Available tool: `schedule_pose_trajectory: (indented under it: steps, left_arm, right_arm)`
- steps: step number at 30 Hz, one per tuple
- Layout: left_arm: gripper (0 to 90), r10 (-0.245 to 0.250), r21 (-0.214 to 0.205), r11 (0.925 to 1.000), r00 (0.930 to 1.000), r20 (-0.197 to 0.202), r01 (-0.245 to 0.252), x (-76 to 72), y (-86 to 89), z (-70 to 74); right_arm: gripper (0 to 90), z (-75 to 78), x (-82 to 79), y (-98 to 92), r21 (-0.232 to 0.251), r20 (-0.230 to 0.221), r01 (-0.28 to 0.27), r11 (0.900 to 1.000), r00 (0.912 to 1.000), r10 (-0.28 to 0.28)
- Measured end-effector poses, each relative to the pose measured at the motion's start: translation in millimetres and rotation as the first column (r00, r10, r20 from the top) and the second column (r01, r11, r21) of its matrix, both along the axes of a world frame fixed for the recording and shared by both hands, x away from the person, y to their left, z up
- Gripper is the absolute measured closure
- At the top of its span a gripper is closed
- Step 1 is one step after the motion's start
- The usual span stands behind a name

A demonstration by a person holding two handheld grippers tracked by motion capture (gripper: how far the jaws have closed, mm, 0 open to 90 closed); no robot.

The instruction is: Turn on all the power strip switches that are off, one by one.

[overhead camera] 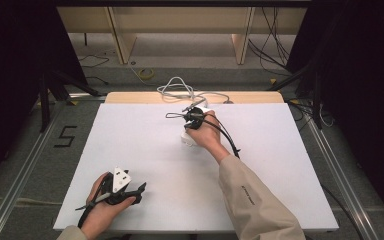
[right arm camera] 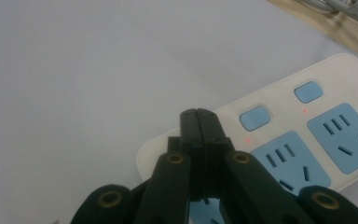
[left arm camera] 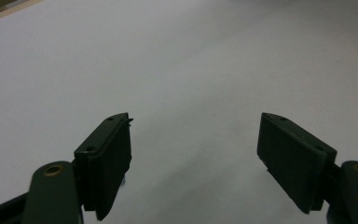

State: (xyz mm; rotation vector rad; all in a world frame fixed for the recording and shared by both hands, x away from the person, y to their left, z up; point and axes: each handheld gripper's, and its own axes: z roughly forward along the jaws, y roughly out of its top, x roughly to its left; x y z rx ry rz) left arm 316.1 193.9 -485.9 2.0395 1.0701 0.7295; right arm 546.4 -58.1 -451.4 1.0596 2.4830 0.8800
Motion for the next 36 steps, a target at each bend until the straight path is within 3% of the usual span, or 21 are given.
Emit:
schedule_pose_trajectory:
  steps: [14, 36]
  left_arm:
    - [25.9, 0.003, -0.006, 1.0, 1.0, 0.003, -0.003, -0.2, -0.8, -0.3]
    - [25.9, -0.002, 0.002, 1.0, 1.0, 0.0, 0.002, 0.0, -0.8, -0.1]
  right_arm:
    - [90.0, -0.3, 3.4, -2.0, 0.01, -0.022, -0.005, 0.9999, 0.9997, 0.005]
    - [90.0, -0.3, 3.4, -0.7, -0.02, -0.002, -0.012, 0.9997, 0.9999, 0.012]
